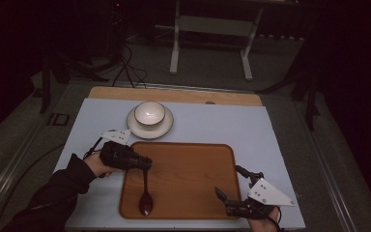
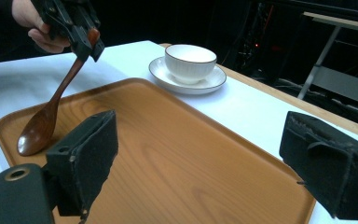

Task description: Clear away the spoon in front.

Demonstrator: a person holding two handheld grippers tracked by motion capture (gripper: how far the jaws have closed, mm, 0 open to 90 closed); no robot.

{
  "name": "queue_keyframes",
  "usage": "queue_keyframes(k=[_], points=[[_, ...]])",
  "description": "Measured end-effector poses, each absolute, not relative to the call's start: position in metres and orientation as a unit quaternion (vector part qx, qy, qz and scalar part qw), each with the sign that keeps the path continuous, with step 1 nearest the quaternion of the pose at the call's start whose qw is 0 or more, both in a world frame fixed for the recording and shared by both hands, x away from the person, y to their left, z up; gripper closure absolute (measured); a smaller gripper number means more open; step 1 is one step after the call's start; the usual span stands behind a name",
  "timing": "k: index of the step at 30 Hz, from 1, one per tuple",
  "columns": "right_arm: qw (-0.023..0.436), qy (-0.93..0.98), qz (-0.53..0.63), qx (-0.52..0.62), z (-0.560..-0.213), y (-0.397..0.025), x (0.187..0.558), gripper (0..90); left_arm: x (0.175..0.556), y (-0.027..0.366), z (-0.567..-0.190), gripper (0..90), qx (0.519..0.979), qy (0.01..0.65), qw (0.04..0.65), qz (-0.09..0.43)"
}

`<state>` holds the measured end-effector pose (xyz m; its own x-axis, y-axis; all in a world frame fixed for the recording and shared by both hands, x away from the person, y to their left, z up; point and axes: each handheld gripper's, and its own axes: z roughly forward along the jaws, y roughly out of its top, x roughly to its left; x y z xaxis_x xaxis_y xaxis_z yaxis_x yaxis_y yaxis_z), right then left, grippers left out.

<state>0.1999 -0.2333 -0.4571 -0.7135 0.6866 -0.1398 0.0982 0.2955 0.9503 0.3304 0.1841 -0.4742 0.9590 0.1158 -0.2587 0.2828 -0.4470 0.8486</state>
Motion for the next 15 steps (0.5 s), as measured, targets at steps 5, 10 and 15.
queue_keyframes(k=[5,10,15], points=[[0.274,0.757,0.533,0.26,-0.458,-0.234,0.201,11.3,0.333,0.184,-0.483,74.3,0.843,0.124,0.518,-0.08],[0.274,0.758,0.533,0.259,-0.458,-0.233,0.2,11.3,0.335,0.186,-0.491,72.1,0.836,0.132,0.529,-0.065],[0.272,0.758,0.532,0.26,-0.458,-0.233,0.201,11.3,0.337,0.188,-0.502,69.6,0.829,0.142,0.538,-0.053]])
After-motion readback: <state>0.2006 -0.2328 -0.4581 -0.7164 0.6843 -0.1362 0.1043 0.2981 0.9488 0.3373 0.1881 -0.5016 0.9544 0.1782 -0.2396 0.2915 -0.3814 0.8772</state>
